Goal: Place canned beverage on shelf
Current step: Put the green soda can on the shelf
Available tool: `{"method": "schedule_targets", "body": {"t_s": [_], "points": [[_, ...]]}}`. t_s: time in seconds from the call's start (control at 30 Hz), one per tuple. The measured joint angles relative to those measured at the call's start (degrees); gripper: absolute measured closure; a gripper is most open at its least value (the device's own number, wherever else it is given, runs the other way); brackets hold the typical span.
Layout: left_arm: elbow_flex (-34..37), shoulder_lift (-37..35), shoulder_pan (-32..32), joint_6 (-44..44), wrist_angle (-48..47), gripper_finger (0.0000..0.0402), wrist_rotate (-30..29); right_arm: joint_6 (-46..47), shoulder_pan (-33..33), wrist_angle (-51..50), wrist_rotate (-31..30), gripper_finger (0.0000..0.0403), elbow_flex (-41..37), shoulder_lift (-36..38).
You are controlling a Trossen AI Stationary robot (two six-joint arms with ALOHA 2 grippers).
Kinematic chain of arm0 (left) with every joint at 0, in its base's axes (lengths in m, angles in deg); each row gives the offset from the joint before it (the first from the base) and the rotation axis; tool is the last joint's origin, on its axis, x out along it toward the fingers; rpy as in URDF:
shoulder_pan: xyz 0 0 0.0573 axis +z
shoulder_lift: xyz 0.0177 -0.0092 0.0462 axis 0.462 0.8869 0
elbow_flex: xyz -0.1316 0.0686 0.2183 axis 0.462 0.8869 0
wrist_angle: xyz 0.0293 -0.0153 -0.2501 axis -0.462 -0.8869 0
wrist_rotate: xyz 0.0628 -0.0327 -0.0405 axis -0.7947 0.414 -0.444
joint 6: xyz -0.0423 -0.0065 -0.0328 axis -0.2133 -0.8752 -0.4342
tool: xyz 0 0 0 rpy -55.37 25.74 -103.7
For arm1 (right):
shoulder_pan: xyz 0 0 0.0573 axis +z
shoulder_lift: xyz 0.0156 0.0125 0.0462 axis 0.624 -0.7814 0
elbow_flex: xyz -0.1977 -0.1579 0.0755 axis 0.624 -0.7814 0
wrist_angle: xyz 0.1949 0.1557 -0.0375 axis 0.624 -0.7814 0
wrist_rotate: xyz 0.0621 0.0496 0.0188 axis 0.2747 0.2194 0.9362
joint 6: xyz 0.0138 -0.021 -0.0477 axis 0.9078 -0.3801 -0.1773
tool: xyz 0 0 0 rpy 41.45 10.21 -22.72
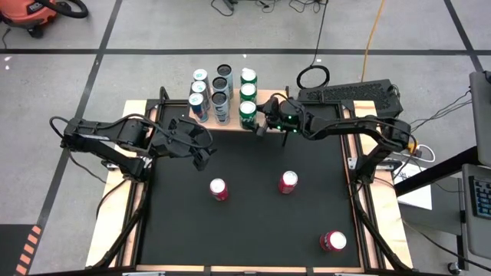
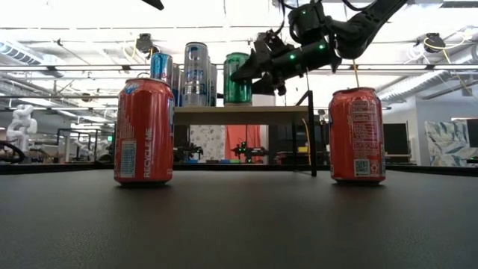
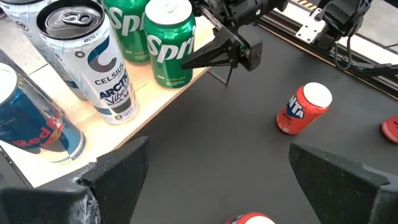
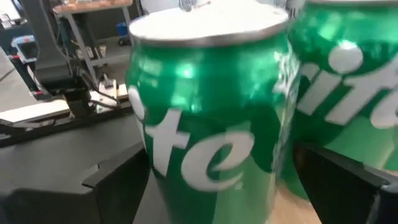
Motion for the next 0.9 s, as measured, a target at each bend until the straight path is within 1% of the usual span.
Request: {"method": "schedule_targets", "body": {"t_s": [0.13,0.37,0.6,0.67,0.8,0.9], "points": [[0.0,0.0,-0.01,-0.04,-0.02,0.0014,0.0,-0.18,-0.51,-3.34,0.02,0.0039,-0.04,1.42],[0.0,0.0,0.0,-0.05,0.0,0.0014,0.0,-0.66,-1.04,-4.88,0.2,0.0039,-0.07,2.95],[0.0,0.0,-0.01,-0.1,-0.02,0.0014,0.0,0.35,-1.02,-6.97,4.52,0.0039,-0.07,3.19],[0.0,0.0,-0.02,-0.14,-0.02,0.0014,0.0,0.9,-1.04,-8.14,3.82,0.0039,-0.07,3.21],[0.0,0.0,0.0,-0.16,-0.02,0.0014,0.0,1.05,-1.47,-12.37,0.06,0.0039,-0.07,3.89],[0.0,0.0,-0.02,-0.16,-0.03,0.0014,0.0,1.04,-2.14,-14.82,-0.21,0.0039,-0.11,4.78]]}}
